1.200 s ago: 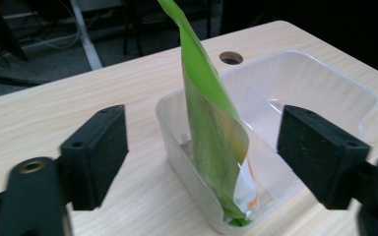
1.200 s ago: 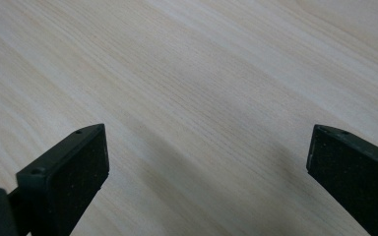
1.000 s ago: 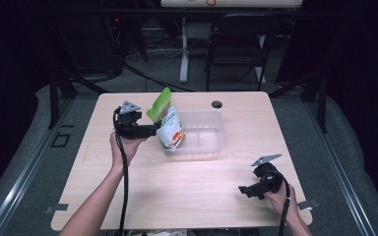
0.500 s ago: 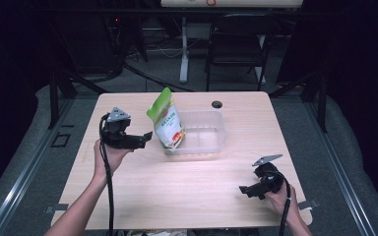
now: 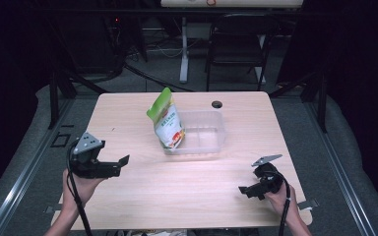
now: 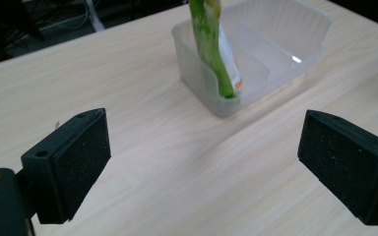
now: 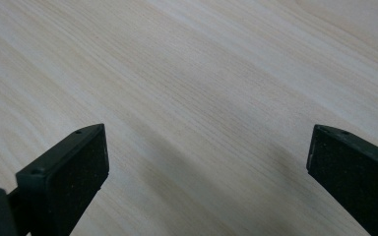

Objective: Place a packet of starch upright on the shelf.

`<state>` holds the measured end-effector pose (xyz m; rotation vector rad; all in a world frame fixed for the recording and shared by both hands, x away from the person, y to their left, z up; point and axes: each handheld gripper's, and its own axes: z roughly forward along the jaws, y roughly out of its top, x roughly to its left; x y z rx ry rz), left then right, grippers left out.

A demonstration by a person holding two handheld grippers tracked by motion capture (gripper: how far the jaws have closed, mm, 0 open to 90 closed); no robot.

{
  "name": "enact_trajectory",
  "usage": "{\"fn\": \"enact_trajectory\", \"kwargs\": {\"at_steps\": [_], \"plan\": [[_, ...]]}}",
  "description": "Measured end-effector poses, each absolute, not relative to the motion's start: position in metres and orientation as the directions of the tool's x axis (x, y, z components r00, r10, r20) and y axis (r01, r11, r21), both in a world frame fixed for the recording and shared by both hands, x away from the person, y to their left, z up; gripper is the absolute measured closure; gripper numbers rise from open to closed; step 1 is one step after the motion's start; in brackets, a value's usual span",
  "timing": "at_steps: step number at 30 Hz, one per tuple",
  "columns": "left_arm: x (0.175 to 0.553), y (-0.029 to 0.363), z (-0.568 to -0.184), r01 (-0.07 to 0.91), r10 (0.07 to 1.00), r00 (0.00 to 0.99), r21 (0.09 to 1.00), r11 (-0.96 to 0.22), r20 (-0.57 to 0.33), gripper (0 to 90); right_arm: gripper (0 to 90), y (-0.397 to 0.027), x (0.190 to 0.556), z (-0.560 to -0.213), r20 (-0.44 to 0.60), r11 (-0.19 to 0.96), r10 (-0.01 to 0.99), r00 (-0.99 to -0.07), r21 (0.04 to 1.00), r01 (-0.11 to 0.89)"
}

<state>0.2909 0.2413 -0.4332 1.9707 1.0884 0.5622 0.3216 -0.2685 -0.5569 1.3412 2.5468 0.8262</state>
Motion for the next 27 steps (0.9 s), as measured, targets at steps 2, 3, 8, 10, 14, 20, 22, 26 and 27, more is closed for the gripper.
{"fn": "enact_trajectory", "kwargs": {"at_steps": [2, 3, 8, 10, 14, 20, 22, 26, 27], "plan": [[0.284, 0.246, -0.440, 0.517, 0.850, 0.527, 0.796, -0.314, -0.008, 4.6, 1.8, -0.268, 0.321, -0.557, 0.122, 0.445, 0.800, -0.587, 0.534, 0.718], [0.280, 0.248, -0.446, 0.535, 0.854, 0.520, 0.788, -0.304, -0.023, 3.8, 1.8, -0.269, 0.321, -0.557, 0.122, 0.445, 0.801, -0.586, 0.534, 0.719], [0.271, 0.252, -0.475, 0.623, 0.850, 0.521, 0.716, -0.315, -0.078, 3.1, 2.0, -0.268, 0.322, -0.558, 0.122, 0.446, 0.803, -0.583, 0.527, 0.724], [0.267, 0.250, -0.491, 0.650, 0.852, 0.515, 0.688, -0.322, -0.088, 2.5, 2.0, -0.268, 0.322, -0.558, 0.121, 0.446, 0.804, -0.582, 0.527, 0.724], [0.263, 0.250, -0.511, 0.688, 0.853, 0.508, 0.652, -0.318, -0.121, 1.4, 2.0, -0.268, 0.322, -0.558, 0.121, 0.446, 0.804, -0.583, 0.526, 0.725], [0.263, 0.251, -0.518, 0.687, 0.851, 0.514, 0.647, -0.330, -0.112, 0.2, 2.0, -0.267, 0.323, -0.559, 0.111, 0.456, 0.800, -0.589, 0.525, 0.718], [0.264, 0.251, -0.521, 0.690, 0.846, 0.521, 0.638, -0.340, -0.112, 0.2, 2.0, -0.267, 0.323, -0.559, 0.115, 0.459, 0.795, -0.595, 0.526, 0.716], [0.269, 0.252, -0.524, 0.692, 0.841, 0.526, 0.637, -0.339, -0.124, 0.2, 2.0, -0.267, 0.322, -0.559, 0.116, 0.458, 0.796, -0.594, 0.526, 0.716], [0.269, 0.252, -0.525, 0.696, 0.842, 0.524, 0.635, -0.337, -0.127, 0.2, 2.0, -0.268, 0.323, -0.559, 0.113, 0.467, 0.792, -0.600, 0.521, 0.714]]}}
